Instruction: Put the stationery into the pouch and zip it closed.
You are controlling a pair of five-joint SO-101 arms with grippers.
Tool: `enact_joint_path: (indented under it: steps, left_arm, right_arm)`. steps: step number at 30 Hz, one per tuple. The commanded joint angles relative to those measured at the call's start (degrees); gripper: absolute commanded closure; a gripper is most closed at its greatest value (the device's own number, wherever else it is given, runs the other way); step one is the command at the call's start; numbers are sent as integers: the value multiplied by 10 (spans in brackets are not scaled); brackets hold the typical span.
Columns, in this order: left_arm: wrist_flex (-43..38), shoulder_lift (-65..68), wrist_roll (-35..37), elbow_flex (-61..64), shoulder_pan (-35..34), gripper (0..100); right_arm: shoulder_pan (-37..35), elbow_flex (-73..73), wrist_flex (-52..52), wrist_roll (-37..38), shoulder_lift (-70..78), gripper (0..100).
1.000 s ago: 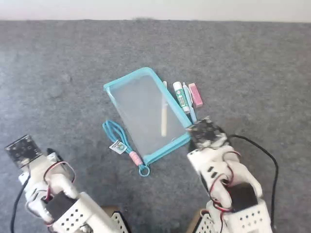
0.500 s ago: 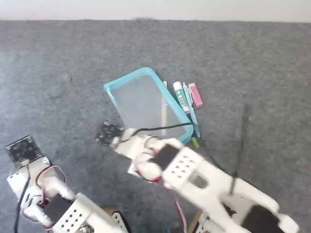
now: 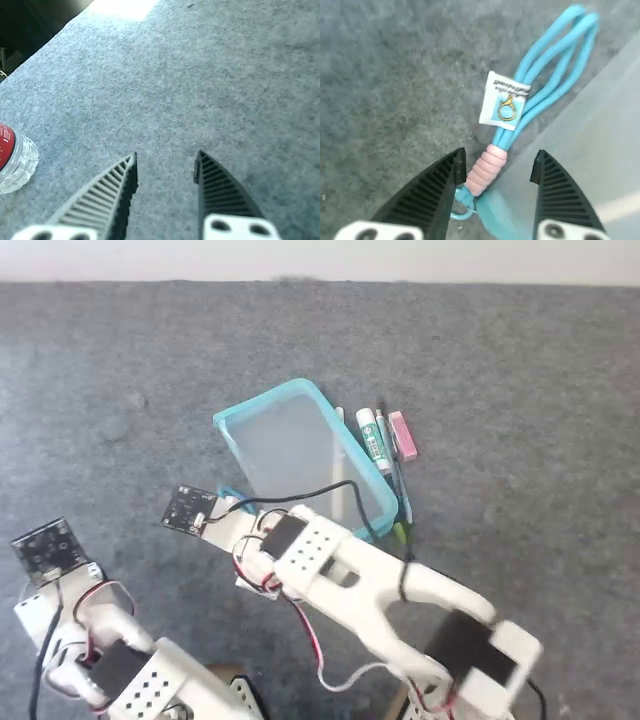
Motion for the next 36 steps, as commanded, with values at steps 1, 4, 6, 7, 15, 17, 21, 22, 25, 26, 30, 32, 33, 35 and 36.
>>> enact_joint_path:
  steps: [1, 4, 6, 7, 15, 17, 21, 22, 25, 26, 30, 32, 33, 35, 36]
  left_arm:
    - [-4, -10, -7, -4, -2, 822]
    - [-4, -9, -7, -4, -2, 822]
    - [-4, -9, -7, -4, -2, 822]
    - [-4, -9, -7, -4, -2, 822]
    - [-4, -9, -7, -4, -2, 822]
    - [-4, -9, -7, -4, -2, 822]
    - [-4, -10, -7, -4, -3, 822]
    - [-4, -10, -7, -4, -3, 822]
    - [-4, -11, -7, -4, -1, 822]
    - [-4, -11, -7, -4, -1, 822]
    - [-4, -11, -7, -4, -2, 822]
    - [-4, -11, -7, -4, -2, 822]
    - [-4, -11, -7, -4, -1, 822]
    - [-4, -11, -7, -4, -1, 822]
    - [-4, -11, -7, -4, -1, 822]
  right_arm:
    - [5, -42, -11, 4, 13, 786]
    - [16, -43, -13, -18, 22, 786]
    - [16, -41, -11, -33, 26, 786]
    - [14, -40, -8, -44, 27, 786]
    - [4, -32, -4, -153, 27, 786]
    - [4, -22, -4, -180, 27, 786]
    - [4, 3, -5, -212, 27, 786]
    - [4, 7, -5, -212, 27, 786]
    - [6, 11, -5, -213, 27, 786]
    - [5, 11, -4, -213, 27, 786]
    - [6, 11, -4, -213, 27, 826]
    - [7, 11, -8, -211, 27, 902]
    - [7, 9, -8, -210, 27, 939]
    - [7, 7, -11, -209, 27, 995]
    - [7, 7, -19, -209, 27, 991]
